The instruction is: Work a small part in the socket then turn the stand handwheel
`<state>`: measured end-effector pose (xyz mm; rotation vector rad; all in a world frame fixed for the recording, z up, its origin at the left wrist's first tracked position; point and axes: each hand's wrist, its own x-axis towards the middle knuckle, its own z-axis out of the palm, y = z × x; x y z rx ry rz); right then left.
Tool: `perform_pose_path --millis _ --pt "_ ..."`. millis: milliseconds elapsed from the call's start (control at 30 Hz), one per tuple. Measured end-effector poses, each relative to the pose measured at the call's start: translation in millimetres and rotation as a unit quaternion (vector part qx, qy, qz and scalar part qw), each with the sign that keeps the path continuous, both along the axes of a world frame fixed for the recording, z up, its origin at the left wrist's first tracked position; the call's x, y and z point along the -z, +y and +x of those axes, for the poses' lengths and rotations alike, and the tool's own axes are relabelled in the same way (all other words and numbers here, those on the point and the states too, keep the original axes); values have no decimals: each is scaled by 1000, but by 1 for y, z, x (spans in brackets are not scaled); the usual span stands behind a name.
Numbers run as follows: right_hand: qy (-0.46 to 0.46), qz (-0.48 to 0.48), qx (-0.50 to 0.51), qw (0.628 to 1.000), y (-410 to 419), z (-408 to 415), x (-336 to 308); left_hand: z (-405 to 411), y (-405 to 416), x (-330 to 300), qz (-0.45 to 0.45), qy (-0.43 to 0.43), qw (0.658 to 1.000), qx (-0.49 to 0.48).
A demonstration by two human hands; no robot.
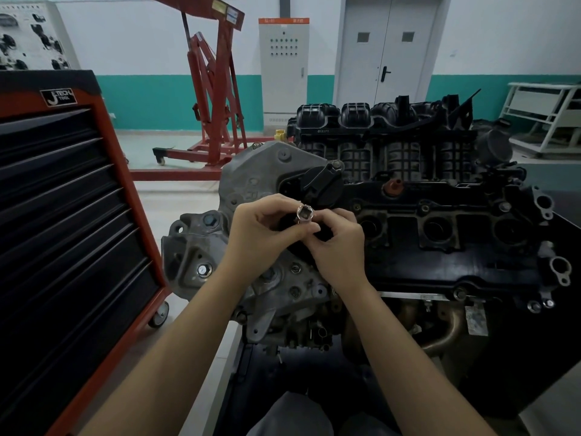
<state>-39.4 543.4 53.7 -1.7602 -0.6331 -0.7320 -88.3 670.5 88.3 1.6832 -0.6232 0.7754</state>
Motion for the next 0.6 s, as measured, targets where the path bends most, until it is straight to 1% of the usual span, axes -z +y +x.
perform_pose_path --millis 133,233,333,400,500,600 --pt "-22 -26 -6 999 0 0 1 0 2 -1 2 29 999 23" --pt "-13 -21 -1 1000 -1 2 2 -1 3 -2 9 38 999 33" --pt "-5 -11 1 1000 -1 1 2 -1 1 -2 27 12 1000 -11" --pt "-3 -6 -3 1000 0 -1 0 -2 -1 -1 14 6 1000 -26" --pt "-30 -24 -7 999 -1 -1 0 -1 0 -1 11 31 999 5" --pt "-11 -44 0 999 -1 2 2 0 3 -1 26 39 999 24"
